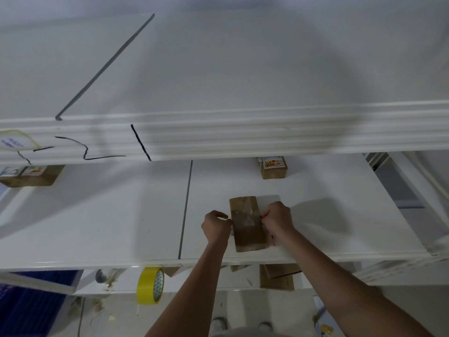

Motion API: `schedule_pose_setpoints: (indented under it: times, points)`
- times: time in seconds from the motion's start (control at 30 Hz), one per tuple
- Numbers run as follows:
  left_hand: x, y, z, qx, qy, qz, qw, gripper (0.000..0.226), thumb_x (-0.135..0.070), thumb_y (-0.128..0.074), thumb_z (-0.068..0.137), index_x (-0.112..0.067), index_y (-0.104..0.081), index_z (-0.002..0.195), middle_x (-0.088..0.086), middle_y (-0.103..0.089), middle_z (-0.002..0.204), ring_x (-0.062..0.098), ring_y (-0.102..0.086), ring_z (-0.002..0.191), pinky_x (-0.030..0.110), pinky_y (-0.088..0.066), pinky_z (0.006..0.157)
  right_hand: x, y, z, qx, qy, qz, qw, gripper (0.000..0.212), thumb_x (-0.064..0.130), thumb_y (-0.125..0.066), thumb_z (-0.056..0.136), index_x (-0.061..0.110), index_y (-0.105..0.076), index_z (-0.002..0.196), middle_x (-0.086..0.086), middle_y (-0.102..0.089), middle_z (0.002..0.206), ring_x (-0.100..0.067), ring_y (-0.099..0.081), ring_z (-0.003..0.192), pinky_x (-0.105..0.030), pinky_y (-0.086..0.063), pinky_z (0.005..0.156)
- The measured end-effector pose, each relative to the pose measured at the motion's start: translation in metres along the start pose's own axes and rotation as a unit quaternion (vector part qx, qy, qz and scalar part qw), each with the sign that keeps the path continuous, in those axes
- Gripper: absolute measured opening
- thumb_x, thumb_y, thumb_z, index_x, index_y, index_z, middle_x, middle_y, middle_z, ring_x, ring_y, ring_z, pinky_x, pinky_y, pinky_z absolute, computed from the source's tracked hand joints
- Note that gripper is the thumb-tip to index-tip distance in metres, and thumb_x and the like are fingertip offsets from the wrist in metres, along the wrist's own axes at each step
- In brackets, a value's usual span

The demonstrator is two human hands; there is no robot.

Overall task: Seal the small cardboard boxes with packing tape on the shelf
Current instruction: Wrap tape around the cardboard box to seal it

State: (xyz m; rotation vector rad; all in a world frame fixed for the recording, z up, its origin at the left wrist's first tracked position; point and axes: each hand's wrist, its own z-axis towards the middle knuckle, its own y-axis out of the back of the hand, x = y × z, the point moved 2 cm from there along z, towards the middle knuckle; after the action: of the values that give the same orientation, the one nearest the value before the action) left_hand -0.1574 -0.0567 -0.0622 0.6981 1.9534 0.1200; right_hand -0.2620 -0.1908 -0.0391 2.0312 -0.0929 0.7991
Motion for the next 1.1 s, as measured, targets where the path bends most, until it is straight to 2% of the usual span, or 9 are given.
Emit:
schedule_pose_setpoints:
  times: [0.07,0.17,0.27,0.37,0.47,0.7,0.83,0.93,1.1]
  points:
    - [-0.003,-0.001,-0.001,0.002,-0.01,0.009,1.0,0.021,0.01,-0.067,0.085,-0.01,-0.073,0.085,0.012,-0.071,0.093,0.023,-0.071,0.074,0.036,-0.063,0.072,0.003,0.002,-0.002,-0.005,-0.018,0.003,1.0,0.016,0.002,-0.066,0.087,0.003,-0.062,0.072,-0.006,-0.062,0.069,-0.016,-0.06,0.062,-0.023,-0.043,0.048]
    - [-0.005,0.0,0.0,0.007,-0.003,0.037,0.999,0.024,0.011,-0.062,0.087,-0.006,-0.075,0.077,0.013,-0.072,0.082,0.025,-0.072,0.071,0.039,-0.064,0.07,0.01,0.004,-0.008,-0.014,-0.029,0.005,0.999,0.026,0.004,-0.06,0.092,0.011,-0.048,0.069,-0.003,-0.052,0.068,-0.013,-0.051,0.058,-0.021,-0.032,0.047]
    - [-0.009,-0.001,0.003,0.006,-0.009,0.075,0.997,0.017,0.006,-0.063,0.086,-0.001,-0.073,0.074,0.014,-0.071,0.076,0.028,-0.072,0.07,0.042,-0.063,0.071,0.016,0.006,-0.011,-0.015,-0.029,-0.011,0.999,0.026,0.005,-0.06,0.092,0.012,-0.048,0.071,-0.003,-0.054,0.07,-0.012,-0.051,0.061,-0.021,-0.035,0.049]
    - [-0.014,-0.003,-0.002,0.003,-0.027,0.117,0.993,0.01,0.001,-0.063,0.087,-0.001,-0.071,0.082,0.012,-0.07,0.08,0.024,-0.069,0.07,0.034,-0.062,0.067,0.014,0.006,-0.01,-0.022,-0.038,-0.015,0.999,0.024,0.002,-0.06,0.09,0.011,-0.047,0.071,-0.003,-0.053,0.07,-0.015,-0.052,0.062,-0.023,-0.037,0.05]
    - [-0.012,-0.005,-0.008,-0.012,-0.05,0.156,0.986,0.014,-0.001,-0.06,0.089,-0.006,-0.072,0.085,0.006,-0.068,0.078,0.017,-0.063,0.065,0.021,-0.046,0.052,0.009,0.002,-0.012,-0.023,-0.048,-0.022,0.998,0.017,0.003,-0.064,0.088,0.009,-0.054,0.075,-0.005,-0.058,0.071,-0.021,-0.06,0.068,-0.025,-0.041,0.05]
    - [-0.007,-0.003,-0.006,-0.019,-0.077,0.216,0.973,0.012,-0.004,-0.064,0.09,-0.008,-0.074,0.085,0.0,-0.062,0.071,0.006,-0.05,0.054,0.017,-0.036,0.047,0.013,-0.009,-0.018,-0.063,-0.054,-0.016,0.996,0.011,0.005,-0.068,0.089,0.008,-0.06,0.084,-0.008,-0.067,0.085,-0.023,-0.064,0.076,-0.029,-0.052,0.062]
    - [-0.011,-0.006,-0.006,-0.006,-0.086,0.256,0.963,0.005,-0.01,-0.066,0.091,-0.008,-0.066,0.086,0.002,-0.063,0.076,0.015,-0.06,0.065,0.022,-0.048,0.056,0.014,-0.012,-0.019,-0.067,-0.051,-0.024,0.996,0.004,0.007,-0.067,0.092,0.006,-0.065,0.094,-0.01,-0.069,0.094,-0.023,-0.068,0.086,-0.026,-0.052,0.066]
    - [-0.019,-0.007,-0.005,0.004,-0.092,0.282,0.955,0.012,-0.013,-0.066,0.093,-0.012,-0.055,0.088,0.002,-0.058,0.082,0.019,-0.061,0.075,0.027,-0.048,0.063,0.016,-0.009,-0.016,-0.061,-0.054,-0.02,0.996,0.005,0.007,-0.066,0.092,0.005,-0.064,0.097,-0.01,-0.069,0.098,-0.024,-0.068,0.09,-0.027,-0.052,0.067]
    - [-0.021,-0.01,-0.005,0.002,-0.086,0.305,0.949,0.007,-0.014,-0.062,0.094,-0.01,-0.058,0.093,0.005,-0.059,0.085,0.022,-0.061,0.08,0.029,-0.049,0.066,0.018,-0.01,-0.022,-0.059,-0.03,-0.057,0.996,0.004,0.009,-0.061,0.096,0.006,-0.064,0.096,-0.007,-0.068,0.099,-0.022,-0.067,0.093,-0.026,-0.05,0.073]
